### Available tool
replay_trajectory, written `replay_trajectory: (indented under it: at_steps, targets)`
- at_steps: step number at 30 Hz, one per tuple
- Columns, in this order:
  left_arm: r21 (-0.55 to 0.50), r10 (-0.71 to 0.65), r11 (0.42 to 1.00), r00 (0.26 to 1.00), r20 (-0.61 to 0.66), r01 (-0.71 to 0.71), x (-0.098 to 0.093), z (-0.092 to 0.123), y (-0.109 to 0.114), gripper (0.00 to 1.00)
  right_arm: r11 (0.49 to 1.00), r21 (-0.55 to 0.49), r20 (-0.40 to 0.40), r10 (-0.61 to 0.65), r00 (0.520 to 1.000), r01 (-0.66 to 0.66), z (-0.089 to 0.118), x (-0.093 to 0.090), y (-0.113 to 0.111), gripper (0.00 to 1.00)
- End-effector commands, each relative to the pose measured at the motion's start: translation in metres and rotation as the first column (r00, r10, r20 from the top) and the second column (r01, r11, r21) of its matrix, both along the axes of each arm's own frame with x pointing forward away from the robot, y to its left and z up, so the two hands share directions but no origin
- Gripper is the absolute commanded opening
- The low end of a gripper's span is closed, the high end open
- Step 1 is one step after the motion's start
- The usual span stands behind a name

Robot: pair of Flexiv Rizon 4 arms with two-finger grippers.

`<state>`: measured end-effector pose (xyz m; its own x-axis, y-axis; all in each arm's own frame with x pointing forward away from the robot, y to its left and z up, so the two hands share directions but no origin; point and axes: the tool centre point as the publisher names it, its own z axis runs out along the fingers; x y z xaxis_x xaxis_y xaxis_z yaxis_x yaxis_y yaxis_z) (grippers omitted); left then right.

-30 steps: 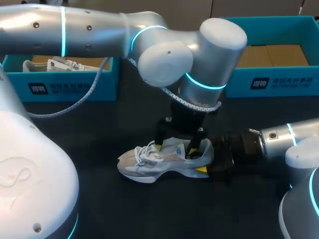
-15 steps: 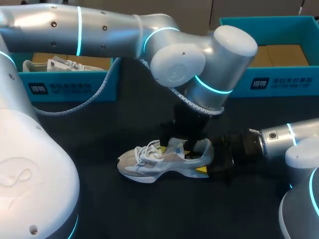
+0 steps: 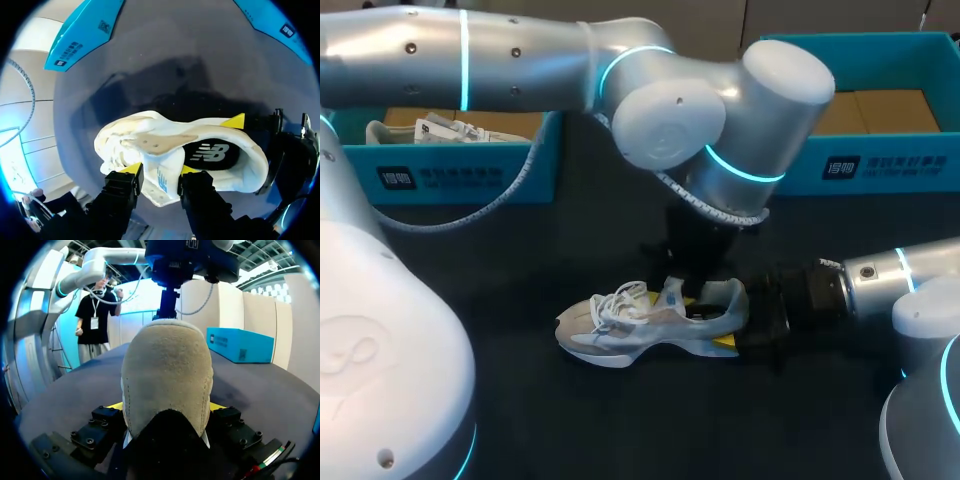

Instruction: Take the shoe out of the shoebox, open the shoe tongue, remove and reinsert the insole, then place the shoe into the shoebox

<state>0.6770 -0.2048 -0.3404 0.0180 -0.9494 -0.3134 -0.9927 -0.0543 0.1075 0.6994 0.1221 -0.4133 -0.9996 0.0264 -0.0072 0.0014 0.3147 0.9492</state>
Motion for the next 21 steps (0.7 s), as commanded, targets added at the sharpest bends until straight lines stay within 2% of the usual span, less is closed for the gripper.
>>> replay_trajectory:
  at_steps: [1, 6, 9, 10, 11, 15, 21]
  targets:
    - [-0.064, 0.034, 0.997, 0.999, 0.021, -0.032, -0.005, 0.007, 0.014, 0.37, 1.0, -0.002, 0.001, -0.001, 1.0, 0.001, -0.002, 0.0, 0.002, 0.0]
    - [-0.096, 0.046, 0.994, 0.999, 0.023, -0.044, -0.007, 0.014, 0.021, 0.28, 1.0, -0.002, 0.001, -0.001, 1.0, 0.001, -0.002, 0.0, 0.002, 0.0]
    - [-0.129, 0.049, 0.991, 0.998, 0.035, -0.044, -0.012, 0.021, 0.025, 0.2, 1.0, -0.002, 0.001, -0.001, 1.0, 0.001, -0.002, 0.0, 0.002, 0.0]
    - [-0.142, 0.051, 0.989, 0.998, 0.035, -0.046, -0.012, 0.023, 0.026, 0.13, 1.0, -0.002, 0.001, -0.001, 1.0, 0.001, -0.002, 0.0, 0.002, 0.0]
    - [-0.149, 0.052, 0.988, 0.998, 0.038, -0.046, -0.013, 0.024, 0.027, 0.02, 1.0, -0.002, 0.001, -0.001, 1.0, 0.001, -0.002, 0.0, 0.002, 0.0]
    - [-0.214, 0.061, 0.975, 0.997, 0.046, -0.05, -0.013, 0.027, 0.033, 0.0, 1.0, -0.002, 0.001, -0.001, 1.0, 0.001, -0.002, 0.0, 0.002, 0.0]
    - [-0.386, 0.046, 0.922, 0.999, 0.008, -0.039, -0.01, 0.029, 0.049, 0.0, 1.0, -0.002, 0.001, -0.001, 1.0, 0.001, -0.002, 0.0, 0.002, 0.0]
